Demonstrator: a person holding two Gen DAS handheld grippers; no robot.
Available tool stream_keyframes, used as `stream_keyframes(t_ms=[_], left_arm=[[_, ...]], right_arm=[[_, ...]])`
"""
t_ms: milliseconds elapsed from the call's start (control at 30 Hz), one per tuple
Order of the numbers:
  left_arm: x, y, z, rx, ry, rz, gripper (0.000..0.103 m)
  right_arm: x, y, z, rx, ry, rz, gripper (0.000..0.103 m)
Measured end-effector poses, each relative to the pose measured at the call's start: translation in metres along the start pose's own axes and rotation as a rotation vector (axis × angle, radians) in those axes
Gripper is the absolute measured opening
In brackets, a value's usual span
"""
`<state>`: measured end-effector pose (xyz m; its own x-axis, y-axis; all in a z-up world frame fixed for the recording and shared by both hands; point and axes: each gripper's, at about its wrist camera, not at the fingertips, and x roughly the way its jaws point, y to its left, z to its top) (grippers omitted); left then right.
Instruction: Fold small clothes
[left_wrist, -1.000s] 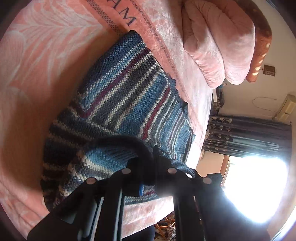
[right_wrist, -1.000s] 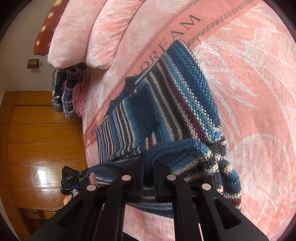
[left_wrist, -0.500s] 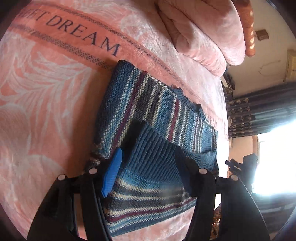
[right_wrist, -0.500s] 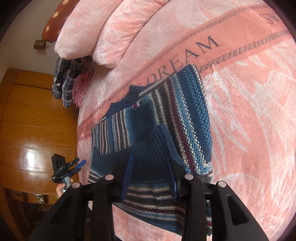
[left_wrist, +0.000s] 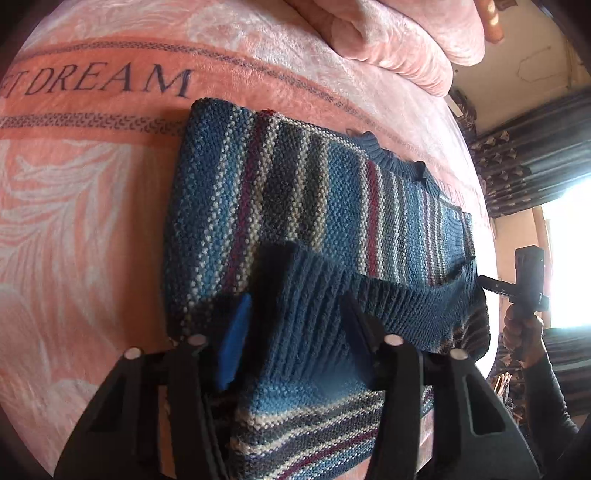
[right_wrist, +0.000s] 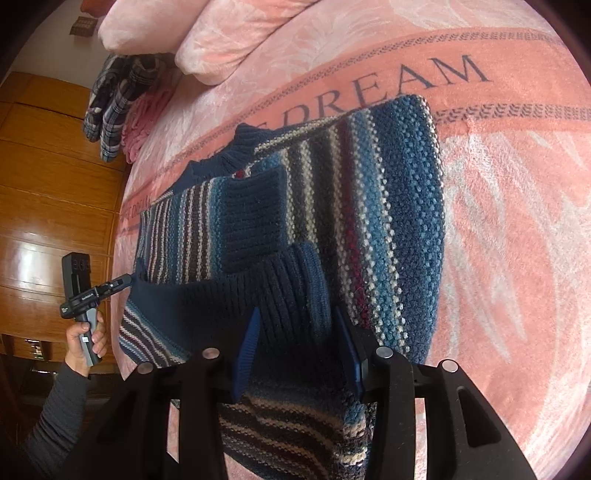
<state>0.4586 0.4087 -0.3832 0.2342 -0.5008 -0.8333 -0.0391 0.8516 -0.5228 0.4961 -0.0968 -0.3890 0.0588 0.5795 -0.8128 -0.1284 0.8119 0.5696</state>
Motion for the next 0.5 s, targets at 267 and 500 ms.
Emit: stream_keyframes(t_ms=[267, 500], left_arm=[[-0.023, -0.016, -0.010, 0.052, -0.077, 0.005, 0.004], [-0.067, -0.043, -0.015, 0.108, -0.175, -0.034, 0.003]], right_arm=[[-0.021, 0.017, -0.012, -0.060, -0.063, -0.059, 0.010], [-0.058, 0.048, -0.016, -0.133, -0.145, -0.079, 0.008]])
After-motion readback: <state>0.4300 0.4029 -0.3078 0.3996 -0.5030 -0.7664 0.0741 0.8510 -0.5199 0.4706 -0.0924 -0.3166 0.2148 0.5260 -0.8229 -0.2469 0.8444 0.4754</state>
